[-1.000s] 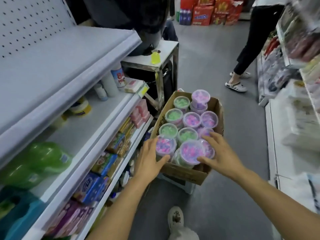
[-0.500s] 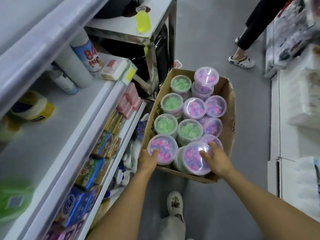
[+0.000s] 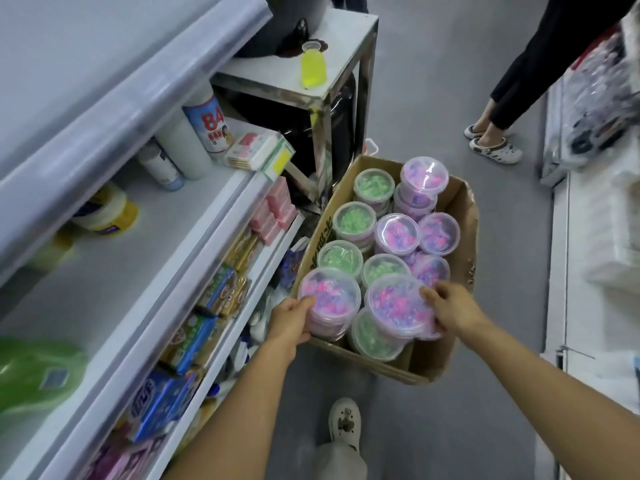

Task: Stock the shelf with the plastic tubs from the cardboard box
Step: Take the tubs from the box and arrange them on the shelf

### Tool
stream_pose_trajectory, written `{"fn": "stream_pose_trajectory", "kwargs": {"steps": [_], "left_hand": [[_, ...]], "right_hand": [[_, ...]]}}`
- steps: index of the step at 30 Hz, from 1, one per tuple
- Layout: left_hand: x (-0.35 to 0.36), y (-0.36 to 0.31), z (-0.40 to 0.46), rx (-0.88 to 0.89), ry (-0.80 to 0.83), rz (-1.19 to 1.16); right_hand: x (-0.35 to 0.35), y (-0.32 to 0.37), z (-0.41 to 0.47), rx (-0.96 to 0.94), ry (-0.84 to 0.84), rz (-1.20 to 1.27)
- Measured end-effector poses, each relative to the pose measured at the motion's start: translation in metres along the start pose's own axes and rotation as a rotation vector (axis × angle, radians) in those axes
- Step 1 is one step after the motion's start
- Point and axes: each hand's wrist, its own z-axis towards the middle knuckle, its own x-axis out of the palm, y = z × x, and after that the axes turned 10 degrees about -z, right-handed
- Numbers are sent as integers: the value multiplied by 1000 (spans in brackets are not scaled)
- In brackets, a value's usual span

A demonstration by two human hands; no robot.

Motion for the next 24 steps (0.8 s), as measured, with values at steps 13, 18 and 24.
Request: {"fn": "stream_pose_trajectory", "kwargs": {"steps": [13,18,24], "left_hand": [[-61,-17,-192,329,-9,-213],[-104,-19,-283,444,-78,-307],[-181,-25,-372,601,-227,-345]], "right_hand": [[-86,94,-124,-235,156,284],[-93,143,-177,-427,238,310],[-88,219,-263,-650,382,327]]}}
